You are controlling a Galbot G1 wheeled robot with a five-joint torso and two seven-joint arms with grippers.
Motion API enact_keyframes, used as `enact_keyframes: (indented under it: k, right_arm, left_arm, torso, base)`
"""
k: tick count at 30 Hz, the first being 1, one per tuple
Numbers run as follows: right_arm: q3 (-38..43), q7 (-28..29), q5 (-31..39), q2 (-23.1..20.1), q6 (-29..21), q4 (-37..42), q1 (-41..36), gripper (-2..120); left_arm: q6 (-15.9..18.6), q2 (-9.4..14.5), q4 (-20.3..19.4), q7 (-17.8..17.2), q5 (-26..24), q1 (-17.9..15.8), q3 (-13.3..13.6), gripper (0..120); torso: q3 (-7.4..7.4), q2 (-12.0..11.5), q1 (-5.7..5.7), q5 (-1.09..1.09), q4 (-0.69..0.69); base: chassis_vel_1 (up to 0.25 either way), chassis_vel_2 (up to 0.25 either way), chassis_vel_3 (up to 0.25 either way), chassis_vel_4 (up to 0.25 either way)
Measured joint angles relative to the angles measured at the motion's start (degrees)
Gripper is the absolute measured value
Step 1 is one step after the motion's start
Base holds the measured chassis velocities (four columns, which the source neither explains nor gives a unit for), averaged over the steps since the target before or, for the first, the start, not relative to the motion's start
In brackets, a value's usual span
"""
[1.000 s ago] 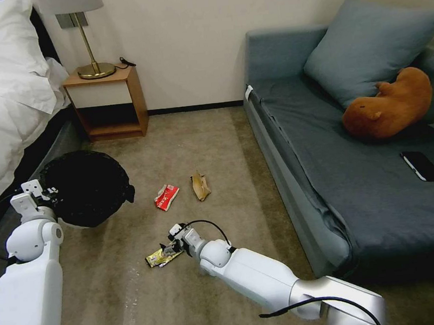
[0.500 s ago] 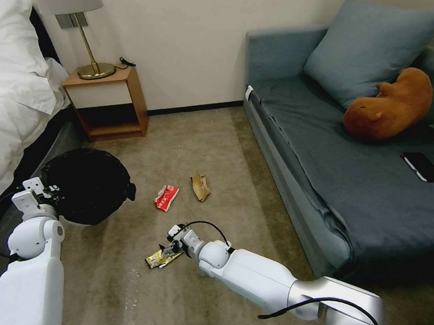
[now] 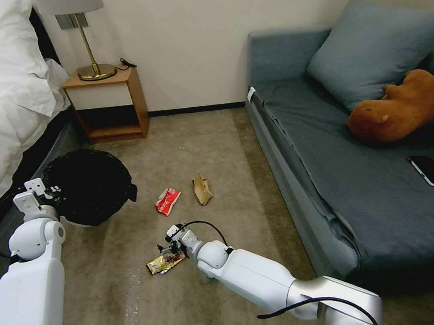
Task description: Pick up the trash bin, then pick up the garbage on the floor and place it into the trash bin.
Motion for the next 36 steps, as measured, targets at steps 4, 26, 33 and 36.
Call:
enact_keyframes:
  k: [4, 26, 33, 36]
  right_arm:
    - [0.0, 0.0, 0.0, -0.3, -0.1, 0.2, 0.0, 100]
    - [-0.6, -0.1, -0.5, -0.8, -0.4, 0.3, -0.2, 100]
    - [-0.6, -0.2, -0.7, -1.3, -0.5, 0.3, -0.2, 100]
    - [-0.6, -0.2, -0.8, -1.5, -0.6, 0.3, -0.2, 100]
  left_arm:
    - [0.0, -0.2, -0.1, 0.0, 0.1, 0.0, 0.1, 3]
    - [-0.3, -0.6, -0.2, 0.4, 0.4, 0.5, 0.3, 3]
    - [-0.3, -0.8, -0.4, 0.5, 0.5, 0.8, 0.5, 3]
    - [-0.3, -0.8, -0.5, 0.5, 0.5, 0.9, 0.5, 3]
  torso:
    - [0.00, 0.0, 0.00, 0.00, 0.00]
    - [0.00, 0.0, 0.00, 0.00, 0.00]
    - [0.00, 0.0, 0.00, 0.01, 0.00]
    - [0.00, 0.0, 0.00, 0.00, 0.00]
  base:
    - [0.000, 0.000, 0.000, 0.000]
    - [-0.010, 0.055, 0.008, -0.050]
    - [-0.003, 0.007, 0.003, -0.007]
    - [-0.005, 0.017, -0.001, -0.012]
